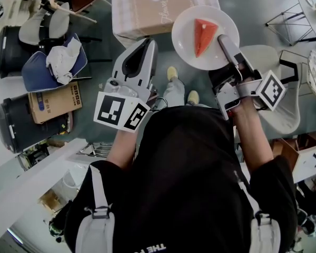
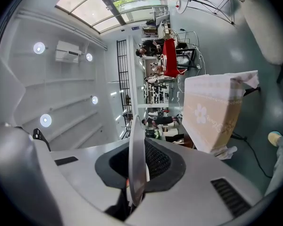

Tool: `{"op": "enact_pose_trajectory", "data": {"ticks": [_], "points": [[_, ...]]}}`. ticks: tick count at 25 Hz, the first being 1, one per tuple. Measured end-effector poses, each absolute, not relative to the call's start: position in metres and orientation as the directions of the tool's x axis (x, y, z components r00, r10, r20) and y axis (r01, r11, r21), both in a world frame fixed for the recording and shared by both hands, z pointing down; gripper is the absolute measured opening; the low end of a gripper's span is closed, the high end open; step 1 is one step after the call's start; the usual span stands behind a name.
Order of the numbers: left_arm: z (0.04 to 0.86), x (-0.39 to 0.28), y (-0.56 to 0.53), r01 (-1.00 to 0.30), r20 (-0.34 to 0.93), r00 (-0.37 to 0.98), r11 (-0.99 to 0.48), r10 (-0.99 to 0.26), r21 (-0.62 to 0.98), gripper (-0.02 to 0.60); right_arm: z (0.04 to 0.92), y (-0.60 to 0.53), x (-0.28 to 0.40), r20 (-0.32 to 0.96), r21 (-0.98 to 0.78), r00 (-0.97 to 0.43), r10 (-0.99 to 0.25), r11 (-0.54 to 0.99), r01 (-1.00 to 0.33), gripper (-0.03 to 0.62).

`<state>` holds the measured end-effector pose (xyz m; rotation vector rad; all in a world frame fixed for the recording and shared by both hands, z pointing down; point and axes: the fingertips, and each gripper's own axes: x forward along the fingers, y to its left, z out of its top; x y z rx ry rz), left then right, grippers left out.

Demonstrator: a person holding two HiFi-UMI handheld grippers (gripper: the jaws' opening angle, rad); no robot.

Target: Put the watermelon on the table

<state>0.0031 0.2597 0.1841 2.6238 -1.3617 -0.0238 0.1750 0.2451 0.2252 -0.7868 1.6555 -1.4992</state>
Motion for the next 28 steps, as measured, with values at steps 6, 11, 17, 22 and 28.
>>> {"op": "enact_pose_trajectory", "data": {"ticks": [6,11,17,22,28], "points": [[0.181,-0.002,0.229,-0.807,0.068,0.581,-0.563,-0.811,0.176,0.015,0.223,0.216,0.165,-0.124,-0.992,-0.537,-0.834,0.118,0.046,0.031],[0.183,-0.009,0.202,-0.806,0.074,0.581,-0.561,-0.811,0.187,0.015,0.226,0.19,0.158,-0.11,-0.994,-0.54,-0.834,0.102,0.044,0.031],[0.182,-0.023,0.176,-0.809,0.087,0.577,-0.554,-0.812,0.196,0.015,0.225,0.161,0.142,-0.103,-0.995,-0.55,-0.829,0.092,0.047,0.031],[0.182,-0.035,0.158,-0.812,0.088,0.572,-0.547,-0.816,0.204,0.015,0.222,0.141,0.129,-0.106,-0.994,-0.555,-0.825,0.093,0.052,0.031],[0.189,-0.052,0.14,-0.806,0.087,0.576,-0.548,-0.812,0.225,0.015,0.225,0.123,0.111,-0.096,-0.995,-0.557,-0.825,0.09,0.039,0.031]]}}
